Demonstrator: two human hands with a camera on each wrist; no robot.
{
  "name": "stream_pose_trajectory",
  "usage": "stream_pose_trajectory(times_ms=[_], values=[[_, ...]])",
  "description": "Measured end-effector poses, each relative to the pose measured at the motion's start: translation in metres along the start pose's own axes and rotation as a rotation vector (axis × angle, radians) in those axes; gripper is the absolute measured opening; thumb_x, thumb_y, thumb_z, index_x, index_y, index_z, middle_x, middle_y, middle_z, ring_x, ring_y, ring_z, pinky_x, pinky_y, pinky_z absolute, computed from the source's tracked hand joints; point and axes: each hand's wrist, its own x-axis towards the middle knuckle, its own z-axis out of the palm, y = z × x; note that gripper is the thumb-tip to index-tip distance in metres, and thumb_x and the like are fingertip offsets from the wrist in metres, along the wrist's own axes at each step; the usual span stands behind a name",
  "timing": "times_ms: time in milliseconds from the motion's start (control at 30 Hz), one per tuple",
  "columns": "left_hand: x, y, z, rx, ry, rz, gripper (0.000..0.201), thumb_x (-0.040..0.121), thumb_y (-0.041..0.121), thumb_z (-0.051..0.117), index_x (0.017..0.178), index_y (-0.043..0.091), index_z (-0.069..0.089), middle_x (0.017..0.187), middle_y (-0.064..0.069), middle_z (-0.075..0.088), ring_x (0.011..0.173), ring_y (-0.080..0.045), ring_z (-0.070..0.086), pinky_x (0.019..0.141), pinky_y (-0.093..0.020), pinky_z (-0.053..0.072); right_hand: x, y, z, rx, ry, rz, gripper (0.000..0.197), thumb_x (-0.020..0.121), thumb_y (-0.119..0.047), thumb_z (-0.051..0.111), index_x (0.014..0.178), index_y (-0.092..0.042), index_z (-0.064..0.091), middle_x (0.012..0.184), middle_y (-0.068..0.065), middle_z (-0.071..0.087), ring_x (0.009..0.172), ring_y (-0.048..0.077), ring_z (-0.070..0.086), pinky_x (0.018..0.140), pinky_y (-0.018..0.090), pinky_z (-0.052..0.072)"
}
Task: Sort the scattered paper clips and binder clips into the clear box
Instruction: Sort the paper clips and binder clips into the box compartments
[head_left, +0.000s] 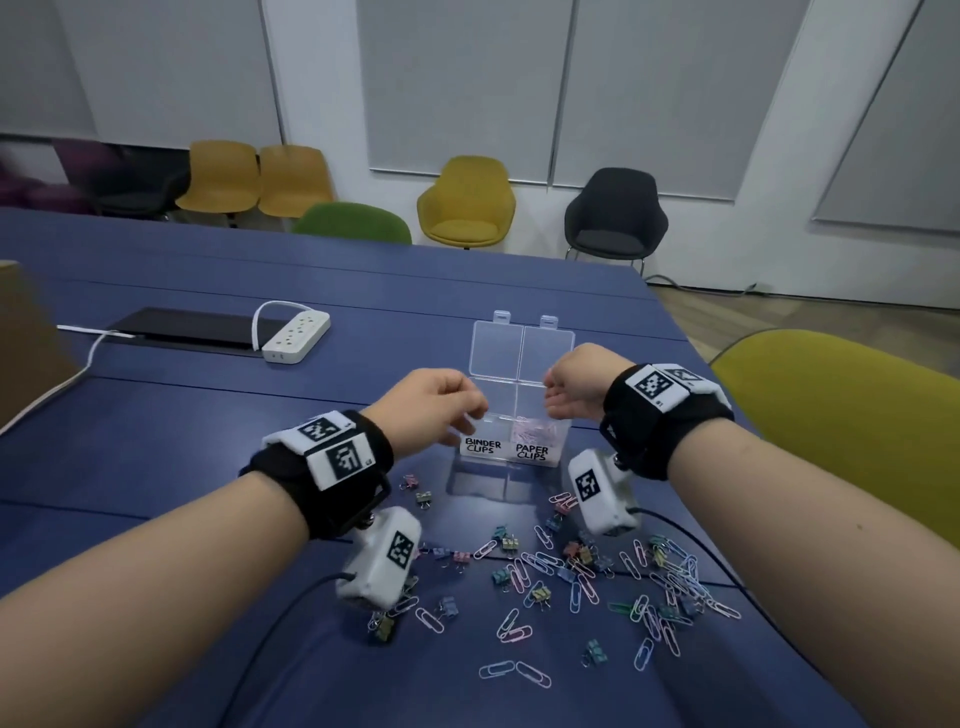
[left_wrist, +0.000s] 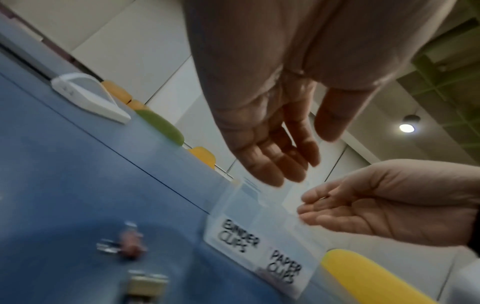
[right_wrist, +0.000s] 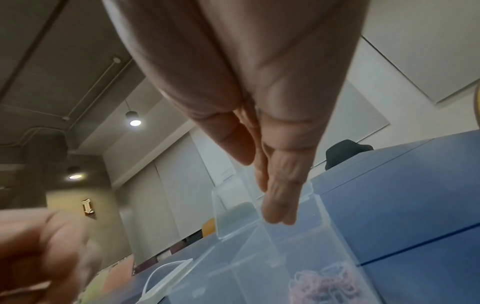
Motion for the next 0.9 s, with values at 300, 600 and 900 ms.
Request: stream_pose_trajectory(times_ms=[300,600,900], values=[[-0.060,-0.036,-0.032,0.765,-0.371,-0.028,0.015,0.082,0.008,0.059,0.085,0.022,0.064,0.072,0.012,0.061,0.055,0.003,0.053,0.057,-0.008,0.044,-0.097,0.018,0.025,-0.529,-0.155,-0.399,0.017,0.082,-0.004,0.060,0.076,-0.020,0.060,0.073,-0.001,0.064,0.066,0.013,0.060,0.064,0.027,0.054],[-0.082,-0.062,-0.034,0.923,-0.424,-0.024,0.030,0.075,0.007,0.066,0.103,0.019,0.064,0.090,0.006,0.062,0.074,-0.010,0.053,0.059,-0.006,0.040,-0.160,0.064,0.064,-1.066,-0.490,-0.567,0.026,0.080,-0.008,0.060,0.103,-0.017,0.068,0.106,0.003,0.067,0.092,0.018,0.058,0.078,0.023,0.044],[-0.088,-0.066,-0.021,1.002,-0.351,0.010,0.014,0.080,0.016,0.068,0.085,0.022,0.057,0.071,0.012,0.052,0.072,-0.011,0.051,0.058,-0.012,0.037,-0.166,0.072,0.075,-1.178,-0.409,-0.568,0.019,0.083,-0.006,0.056,0.098,-0.014,0.064,0.102,0.008,0.068,0.096,0.029,0.060,0.073,0.029,0.045]])
